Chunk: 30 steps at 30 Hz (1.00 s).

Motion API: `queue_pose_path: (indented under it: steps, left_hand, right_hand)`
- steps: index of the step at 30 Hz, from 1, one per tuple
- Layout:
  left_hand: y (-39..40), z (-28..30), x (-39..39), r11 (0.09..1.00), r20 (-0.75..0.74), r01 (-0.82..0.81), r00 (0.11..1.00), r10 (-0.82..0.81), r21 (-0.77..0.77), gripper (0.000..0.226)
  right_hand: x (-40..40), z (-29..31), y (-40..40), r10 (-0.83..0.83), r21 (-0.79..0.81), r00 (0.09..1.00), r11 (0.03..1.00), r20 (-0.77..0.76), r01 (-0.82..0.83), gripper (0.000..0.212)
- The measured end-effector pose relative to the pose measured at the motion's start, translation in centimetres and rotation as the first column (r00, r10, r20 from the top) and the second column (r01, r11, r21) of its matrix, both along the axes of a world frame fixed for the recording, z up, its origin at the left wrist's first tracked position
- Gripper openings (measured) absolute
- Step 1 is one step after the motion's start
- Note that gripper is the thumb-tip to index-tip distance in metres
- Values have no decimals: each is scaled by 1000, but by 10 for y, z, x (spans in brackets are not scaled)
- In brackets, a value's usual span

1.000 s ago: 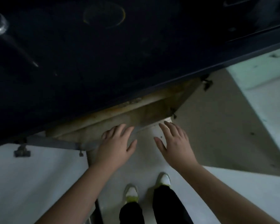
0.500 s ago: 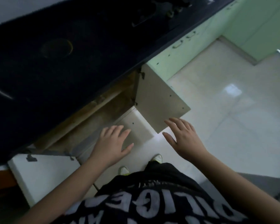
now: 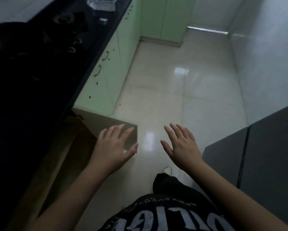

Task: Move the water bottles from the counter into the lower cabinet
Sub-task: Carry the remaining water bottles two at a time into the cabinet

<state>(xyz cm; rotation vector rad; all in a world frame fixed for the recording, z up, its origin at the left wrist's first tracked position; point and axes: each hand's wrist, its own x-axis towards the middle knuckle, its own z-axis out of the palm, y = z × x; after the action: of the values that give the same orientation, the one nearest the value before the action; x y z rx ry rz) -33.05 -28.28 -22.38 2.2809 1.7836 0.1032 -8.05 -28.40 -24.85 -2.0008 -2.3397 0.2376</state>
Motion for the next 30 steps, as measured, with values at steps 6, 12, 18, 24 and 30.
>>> queue_pose_path:
  steps: [6, 12, 18, 24, 30]
  left_hand:
    - [94, 9, 82, 995, 6, 99, 995, -99, -7, 71]
    - [185, 6, 154, 995, 18, 95, 995, -95, -31, 70]
    - [260, 14, 193, 1000, 12, 15, 1000, -15, -12, 64]
    - [339, 21, 212, 998, 42, -46, 998, 45, 40, 61]
    - [448, 13, 220, 991, 89, -84, 993, 75, 100, 61]
  right_hand:
    - [64, -12, 63, -171, -36, 983, 985, -72, 169, 67]
    - [123, -14, 151, -201, -46, 971, 979, -132, 197, 64]
    - [167, 3, 232, -141, -3, 982, 990, -124, 142, 58]
    - [185, 11, 322, -115, 38, 984, 992, -136, 121, 57]
    - [192, 14, 434, -59, 84, 993, 994, -100, 67, 56]
